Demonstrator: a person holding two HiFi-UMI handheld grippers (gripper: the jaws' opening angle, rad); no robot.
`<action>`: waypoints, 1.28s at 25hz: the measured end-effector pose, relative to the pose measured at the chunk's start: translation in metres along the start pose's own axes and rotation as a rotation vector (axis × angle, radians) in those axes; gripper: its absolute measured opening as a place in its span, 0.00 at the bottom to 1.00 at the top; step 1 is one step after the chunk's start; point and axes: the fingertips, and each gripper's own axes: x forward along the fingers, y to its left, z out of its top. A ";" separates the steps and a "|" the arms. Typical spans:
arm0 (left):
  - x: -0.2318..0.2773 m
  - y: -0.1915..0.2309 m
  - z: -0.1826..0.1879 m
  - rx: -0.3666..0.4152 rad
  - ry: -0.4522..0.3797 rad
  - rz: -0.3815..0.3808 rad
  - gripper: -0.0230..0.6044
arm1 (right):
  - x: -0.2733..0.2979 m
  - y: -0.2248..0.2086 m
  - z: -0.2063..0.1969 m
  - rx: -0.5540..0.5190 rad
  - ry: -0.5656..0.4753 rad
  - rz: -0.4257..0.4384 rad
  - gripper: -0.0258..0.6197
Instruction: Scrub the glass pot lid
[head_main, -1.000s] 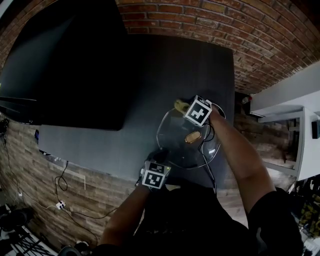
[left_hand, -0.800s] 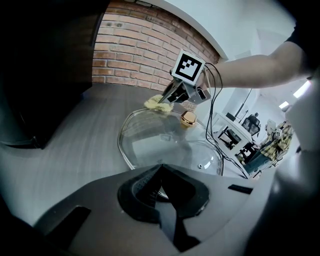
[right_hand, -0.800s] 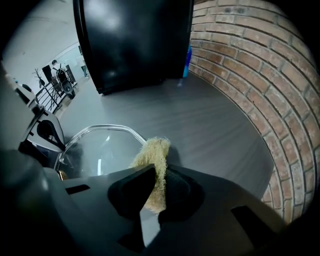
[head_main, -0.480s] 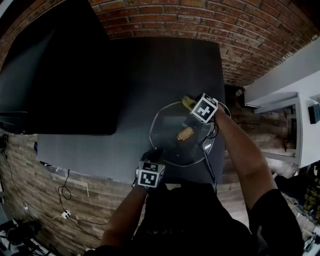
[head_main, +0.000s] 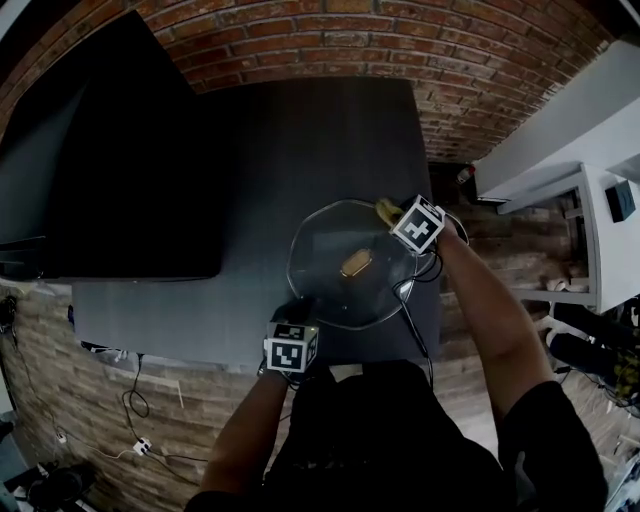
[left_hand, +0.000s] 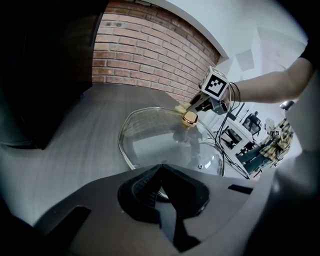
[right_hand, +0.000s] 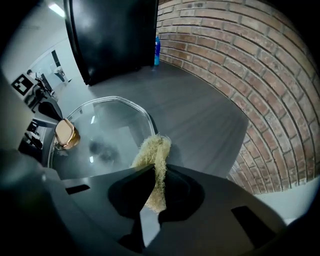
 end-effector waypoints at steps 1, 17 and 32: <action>0.000 0.000 0.001 -0.002 -0.001 -0.001 0.09 | -0.001 0.000 -0.005 0.007 0.002 -0.003 0.11; -0.002 0.001 0.003 0.034 0.011 -0.024 0.09 | -0.024 0.031 -0.062 0.152 0.004 -0.039 0.11; 0.001 0.003 0.000 0.108 0.035 -0.087 0.09 | -0.043 0.083 -0.096 0.349 -0.064 -0.117 0.11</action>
